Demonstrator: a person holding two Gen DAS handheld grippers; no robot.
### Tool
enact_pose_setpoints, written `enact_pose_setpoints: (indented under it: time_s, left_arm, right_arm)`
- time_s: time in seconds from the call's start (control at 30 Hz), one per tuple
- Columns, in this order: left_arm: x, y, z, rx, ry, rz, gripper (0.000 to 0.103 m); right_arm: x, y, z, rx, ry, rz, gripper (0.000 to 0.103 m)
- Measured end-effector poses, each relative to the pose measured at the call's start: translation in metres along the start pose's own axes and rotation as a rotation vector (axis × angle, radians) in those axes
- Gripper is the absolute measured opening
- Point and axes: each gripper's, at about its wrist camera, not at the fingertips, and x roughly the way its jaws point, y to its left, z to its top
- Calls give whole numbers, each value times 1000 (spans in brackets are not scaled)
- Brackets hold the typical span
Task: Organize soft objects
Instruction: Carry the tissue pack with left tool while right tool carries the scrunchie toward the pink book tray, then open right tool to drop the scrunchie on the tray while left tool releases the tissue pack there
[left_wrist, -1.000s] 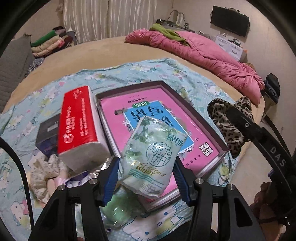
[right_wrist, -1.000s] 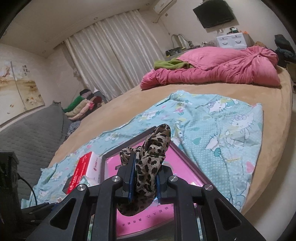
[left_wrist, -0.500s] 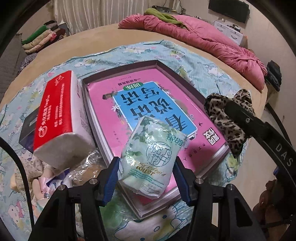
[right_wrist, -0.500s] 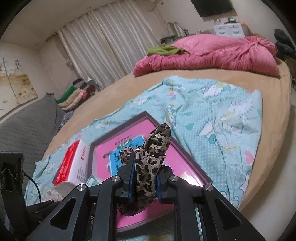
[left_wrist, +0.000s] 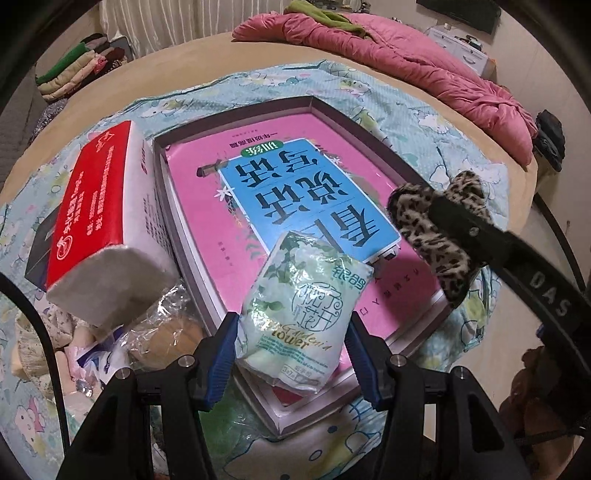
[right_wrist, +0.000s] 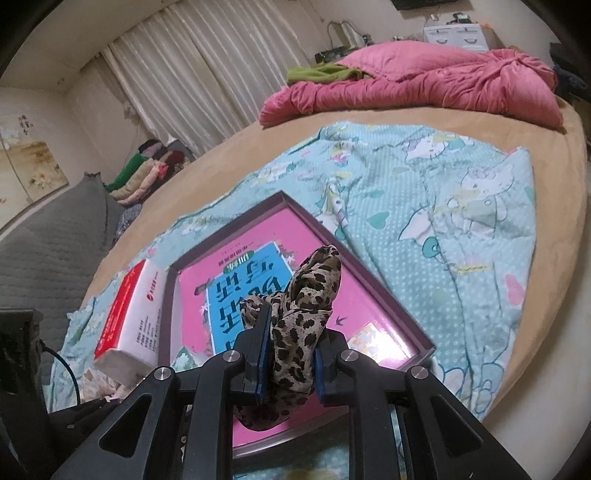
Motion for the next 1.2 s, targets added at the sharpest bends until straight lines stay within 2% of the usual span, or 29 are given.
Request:
enact_pose_setpoints:
  time_s: [0.23,0.5,0.63,0.83,0.93,1.07,1.2]
  left_arm:
    - [6,0,0,-9,11,1,57]
    - [7,-2,-3,-1,8,5,57]
    - [7,-3,-3,5,11,2,57]
    - [3,-7,-4,28,-2,3,58]
    - [3,-9,-4,36,-8,6,59]
    - [4,-8,-4,41,2,27,61]
    - [1,-7,-3,33,-6,16,65]
  right_arm:
    - [14,-5,-8,2,46,-14,23]
    - [18,-10,-10,9,55,-41,37]
    - [15,-7,-10,-8,40,-52,41]
    - [0,-4,-8,-24,-18,-76,67]
    - [-8,-1,-8,-37,-51,-78,77]
    - [-13,5,-7,-59,-70,-91,77]
    - [-16,7,-6,-75,-83,-127,78]
